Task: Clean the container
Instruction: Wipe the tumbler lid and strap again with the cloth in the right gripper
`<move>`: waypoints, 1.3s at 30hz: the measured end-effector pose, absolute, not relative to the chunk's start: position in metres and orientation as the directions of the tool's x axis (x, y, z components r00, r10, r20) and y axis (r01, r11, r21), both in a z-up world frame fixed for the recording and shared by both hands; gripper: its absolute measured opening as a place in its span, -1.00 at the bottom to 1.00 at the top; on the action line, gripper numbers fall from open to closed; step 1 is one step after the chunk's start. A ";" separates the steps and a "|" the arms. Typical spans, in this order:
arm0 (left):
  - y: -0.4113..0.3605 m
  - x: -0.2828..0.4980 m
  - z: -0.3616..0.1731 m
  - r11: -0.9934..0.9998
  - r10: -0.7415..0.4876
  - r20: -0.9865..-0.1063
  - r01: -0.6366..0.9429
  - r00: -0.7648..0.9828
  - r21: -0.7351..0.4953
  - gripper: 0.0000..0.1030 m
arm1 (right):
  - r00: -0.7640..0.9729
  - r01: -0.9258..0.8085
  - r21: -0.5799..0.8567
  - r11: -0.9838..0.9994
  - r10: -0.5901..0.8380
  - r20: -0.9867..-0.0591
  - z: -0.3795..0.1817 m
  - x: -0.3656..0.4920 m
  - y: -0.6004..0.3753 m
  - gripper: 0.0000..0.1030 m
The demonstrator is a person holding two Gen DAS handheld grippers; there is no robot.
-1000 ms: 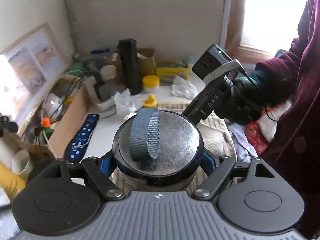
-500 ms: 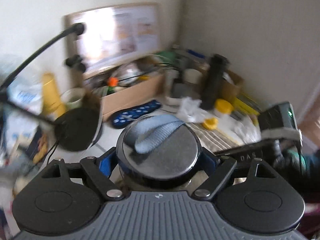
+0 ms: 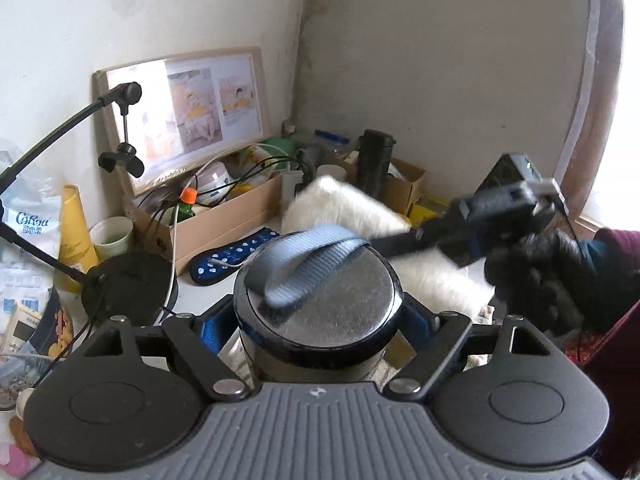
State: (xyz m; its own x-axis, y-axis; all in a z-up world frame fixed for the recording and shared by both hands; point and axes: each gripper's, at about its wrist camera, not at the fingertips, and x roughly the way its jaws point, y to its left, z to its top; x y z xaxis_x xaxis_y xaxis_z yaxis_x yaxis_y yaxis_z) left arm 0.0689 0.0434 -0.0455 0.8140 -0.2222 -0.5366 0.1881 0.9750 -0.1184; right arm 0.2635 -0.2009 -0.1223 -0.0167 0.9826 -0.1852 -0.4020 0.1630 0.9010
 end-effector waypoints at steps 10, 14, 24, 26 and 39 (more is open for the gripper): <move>0.046 0.048 -0.053 0.949 -0.302 -0.487 0.305 0.820 -0.075 0.63 | -0.062 -0.466 0.883 0.061 0.993 -0.102 -0.074 0.258 -0.186 -0.42; 0.045 0.041 -0.056 0.942 -0.317 -0.473 0.330 0.822 -0.058 0.63 | -0.131 -0.490 0.866 0.099 0.974 -0.185 -0.075 0.256 -0.174 -0.42; 0.048 0.034 -0.059 0.940 -0.324 -0.455 0.337 0.830 -0.056 0.63 | -0.170 -0.503 0.843 0.190 0.935 -0.312 -0.089 0.263 -0.172 -0.42; 0.047 0.033 -0.060 0.941 -0.321 -0.452 0.333 0.832 -0.056 0.63 | -0.168 -0.494 0.844 0.209 0.930 -0.328 -0.097 0.266 -0.172 -0.42; 0.047 0.034 -0.057 0.957 -0.281 -0.466 0.284 0.839 -0.067 0.63 | -0.143 -0.462 0.819 0.340 0.883 -0.447 -0.162 0.274 -0.168 -0.41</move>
State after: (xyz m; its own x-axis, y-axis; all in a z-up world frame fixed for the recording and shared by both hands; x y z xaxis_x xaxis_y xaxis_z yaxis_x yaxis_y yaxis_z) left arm 0.0343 0.0466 -0.0575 0.8387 -0.2815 -0.4662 0.2836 0.9566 -0.0674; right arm 0.2744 -0.1678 -0.1620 -0.1431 0.8828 -0.4473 -0.4621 0.3401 0.8190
